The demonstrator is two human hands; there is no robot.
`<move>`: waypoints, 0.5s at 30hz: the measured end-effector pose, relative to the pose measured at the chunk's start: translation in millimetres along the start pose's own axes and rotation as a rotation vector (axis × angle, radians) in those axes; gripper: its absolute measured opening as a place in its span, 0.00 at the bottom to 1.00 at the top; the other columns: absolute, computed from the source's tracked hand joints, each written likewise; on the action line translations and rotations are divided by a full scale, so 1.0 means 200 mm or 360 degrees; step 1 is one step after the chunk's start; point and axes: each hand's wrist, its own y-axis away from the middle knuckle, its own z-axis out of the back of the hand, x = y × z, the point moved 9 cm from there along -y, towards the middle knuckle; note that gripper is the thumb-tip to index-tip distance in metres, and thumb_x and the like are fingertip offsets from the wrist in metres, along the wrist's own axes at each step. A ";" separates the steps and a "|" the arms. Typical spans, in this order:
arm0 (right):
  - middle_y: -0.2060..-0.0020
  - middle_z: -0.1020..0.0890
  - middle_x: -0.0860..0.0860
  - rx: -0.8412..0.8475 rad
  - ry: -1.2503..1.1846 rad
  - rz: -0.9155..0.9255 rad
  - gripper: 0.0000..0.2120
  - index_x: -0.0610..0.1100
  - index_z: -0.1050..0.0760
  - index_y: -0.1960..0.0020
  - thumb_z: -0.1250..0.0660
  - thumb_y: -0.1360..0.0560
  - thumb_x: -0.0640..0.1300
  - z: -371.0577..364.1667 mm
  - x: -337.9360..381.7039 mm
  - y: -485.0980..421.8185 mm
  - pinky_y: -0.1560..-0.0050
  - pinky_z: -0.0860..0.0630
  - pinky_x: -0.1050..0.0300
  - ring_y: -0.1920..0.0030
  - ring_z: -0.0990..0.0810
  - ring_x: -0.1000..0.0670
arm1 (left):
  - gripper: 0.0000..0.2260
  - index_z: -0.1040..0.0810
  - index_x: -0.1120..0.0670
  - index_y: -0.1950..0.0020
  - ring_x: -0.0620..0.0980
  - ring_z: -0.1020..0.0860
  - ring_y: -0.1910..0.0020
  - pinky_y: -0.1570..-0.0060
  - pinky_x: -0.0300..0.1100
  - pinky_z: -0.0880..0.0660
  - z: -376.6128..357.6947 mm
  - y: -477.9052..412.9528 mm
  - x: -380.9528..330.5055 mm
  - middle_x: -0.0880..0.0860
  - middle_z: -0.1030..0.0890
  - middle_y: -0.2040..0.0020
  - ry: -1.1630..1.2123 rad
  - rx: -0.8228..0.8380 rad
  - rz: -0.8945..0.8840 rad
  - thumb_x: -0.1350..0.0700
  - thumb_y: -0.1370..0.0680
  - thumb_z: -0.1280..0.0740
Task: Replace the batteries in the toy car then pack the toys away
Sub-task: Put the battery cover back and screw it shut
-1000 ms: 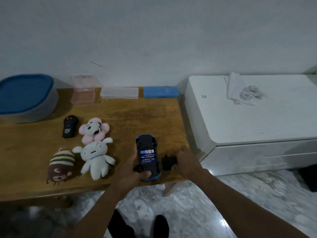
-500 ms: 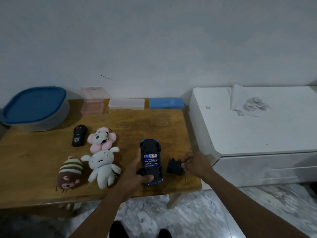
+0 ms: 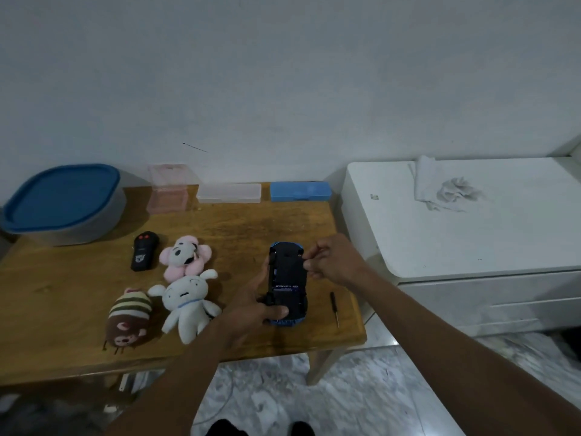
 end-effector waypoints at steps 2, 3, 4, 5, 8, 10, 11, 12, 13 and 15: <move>0.62 0.16 0.42 -0.0026 0.0057 0.0014 0.02 0.39 0.21 0.56 0.29 0.28 0.34 -0.01 0.03 -0.01 0.59 0.18 0.58 0.64 0.17 0.51 | 0.42 0.39 0.26 0.39 0.50 0.20 0.42 0.53 0.45 0.20 0.03 0.00 -0.01 0.48 0.18 0.42 0.0015 0.0010 0.0018 0.71 0.29 0.29; 0.62 0.16 0.42 -0.0038 0.0078 0.0017 0.02 0.39 0.21 0.56 0.29 0.28 0.35 -0.02 0.04 -0.01 0.61 0.18 0.59 0.65 0.17 0.51 | 0.42 0.39 0.25 0.38 0.51 0.21 0.41 0.50 0.48 0.21 0.05 -0.01 -0.03 0.48 0.18 0.41 0.0016 0.0013 0.0027 0.70 0.29 0.28; 0.62 0.16 0.42 -0.0052 0.0091 0.0021 0.02 0.39 0.21 0.56 0.29 0.28 0.35 -0.03 0.06 -0.01 0.62 0.19 0.61 0.65 0.17 0.52 | 0.43 0.39 0.25 0.38 0.52 0.21 0.40 0.47 0.51 0.21 0.07 -0.01 -0.04 0.48 0.18 0.41 0.0014 0.0014 0.0030 0.70 0.29 0.28; 0.62 0.16 0.42 -0.0067 0.0097 0.0023 0.02 0.39 0.21 0.57 0.29 0.28 0.35 -0.04 0.07 -0.01 0.62 0.19 0.61 0.66 0.18 0.52 | 0.42 0.38 0.24 0.39 0.52 0.21 0.40 0.45 0.52 0.22 0.10 -0.01 -0.06 0.47 0.18 0.41 0.0005 0.0018 0.0022 0.70 0.29 0.28; 0.64 0.17 0.43 -0.0098 0.0080 0.0022 0.04 0.41 0.22 0.59 0.28 0.28 0.34 -0.06 0.11 -0.03 0.60 0.18 0.59 0.66 0.18 0.51 | 0.42 0.35 0.23 0.41 0.52 0.21 0.40 0.42 0.55 0.23 0.14 -0.01 -0.11 0.45 0.18 0.41 -0.0012 0.0077 -0.0043 0.69 0.30 0.27; 0.64 0.16 0.44 -0.0109 0.0072 0.0016 0.06 0.43 0.22 0.61 0.28 0.29 0.35 -0.08 0.13 -0.05 0.57 0.17 0.55 0.64 0.17 0.50 | 0.44 0.38 0.27 0.32 0.54 0.22 0.38 0.39 0.59 0.26 0.16 -0.01 -0.11 0.49 0.19 0.38 -0.0001 0.0110 -0.0048 0.69 0.30 0.27; 0.64 0.16 0.44 -0.0115 0.0068 0.0014 0.07 0.44 0.22 0.61 0.27 0.29 0.35 -0.09 0.14 -0.06 0.56 0.17 0.54 0.64 0.16 0.49 | 0.44 0.40 0.29 0.30 0.55 0.22 0.38 0.39 0.61 0.26 0.18 -0.01 -0.12 0.50 0.20 0.38 -0.0003 0.0115 -0.0046 0.70 0.30 0.28; 0.63 0.16 0.44 -0.0123 0.0060 0.0018 0.07 0.44 0.22 0.61 0.27 0.29 0.35 -0.10 0.15 -0.06 0.56 0.17 0.53 0.63 0.16 0.49 | 0.43 0.40 0.29 0.32 0.55 0.22 0.38 0.39 0.61 0.26 0.19 -0.01 -0.12 0.51 0.19 0.38 -0.0007 0.0118 -0.0047 0.70 0.29 0.29; 0.63 0.16 0.44 -0.0129 0.0053 0.0023 0.06 0.44 0.22 0.61 0.27 0.29 0.35 -0.11 0.15 -0.06 0.57 0.17 0.54 0.63 0.16 0.49 | 0.42 0.39 0.27 0.35 0.55 0.21 0.39 0.40 0.60 0.25 0.20 0.00 -0.13 0.52 0.19 0.39 -0.0007 0.0121 -0.0050 0.71 0.28 0.30; 0.63 0.17 0.44 -0.0131 0.0053 0.0036 0.06 0.43 0.22 0.60 0.28 0.29 0.34 -0.13 0.17 -0.07 0.59 0.18 0.58 0.63 0.17 0.50 | 0.40 0.38 0.25 0.39 0.54 0.20 0.41 0.42 0.58 0.23 0.21 0.01 -0.14 0.52 0.18 0.41 -0.0009 0.0133 -0.0061 0.71 0.27 0.30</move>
